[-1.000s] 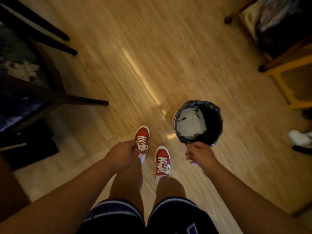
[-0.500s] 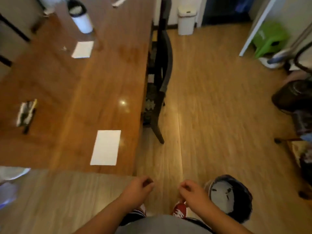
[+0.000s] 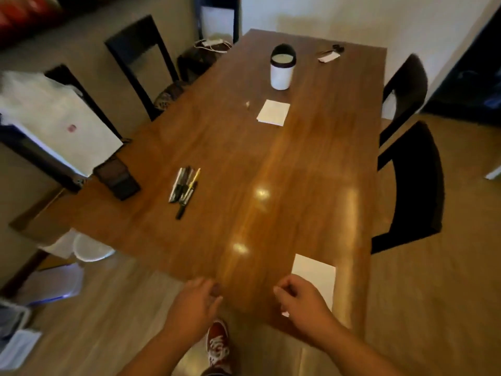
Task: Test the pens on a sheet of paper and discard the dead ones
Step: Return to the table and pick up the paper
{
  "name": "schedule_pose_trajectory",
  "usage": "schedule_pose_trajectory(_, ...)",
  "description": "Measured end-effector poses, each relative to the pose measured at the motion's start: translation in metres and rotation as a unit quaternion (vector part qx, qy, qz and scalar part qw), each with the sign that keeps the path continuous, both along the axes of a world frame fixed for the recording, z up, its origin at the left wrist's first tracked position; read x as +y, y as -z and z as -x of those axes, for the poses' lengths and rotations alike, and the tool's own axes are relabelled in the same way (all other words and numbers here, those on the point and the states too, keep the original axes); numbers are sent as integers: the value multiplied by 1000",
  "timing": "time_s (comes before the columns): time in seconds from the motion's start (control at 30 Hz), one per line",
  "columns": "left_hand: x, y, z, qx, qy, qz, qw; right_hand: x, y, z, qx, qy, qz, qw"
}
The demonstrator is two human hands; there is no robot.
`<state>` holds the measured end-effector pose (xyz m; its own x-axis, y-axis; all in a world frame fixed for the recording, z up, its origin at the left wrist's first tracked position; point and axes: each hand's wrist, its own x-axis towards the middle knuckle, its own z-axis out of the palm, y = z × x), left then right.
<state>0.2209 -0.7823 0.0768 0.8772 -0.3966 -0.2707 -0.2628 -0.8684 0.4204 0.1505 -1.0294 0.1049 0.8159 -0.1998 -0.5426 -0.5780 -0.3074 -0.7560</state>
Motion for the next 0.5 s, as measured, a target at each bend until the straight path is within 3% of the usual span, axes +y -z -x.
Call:
schedule_pose_trajectory(0.2,68,16,-96,10,31,-100,994,82,8,-125,-13,2,7,1000)
schedule_pose_trajectory(0.5,94,43,-164,23,47,-146,988,146,39,-272,37,-12,82,996)
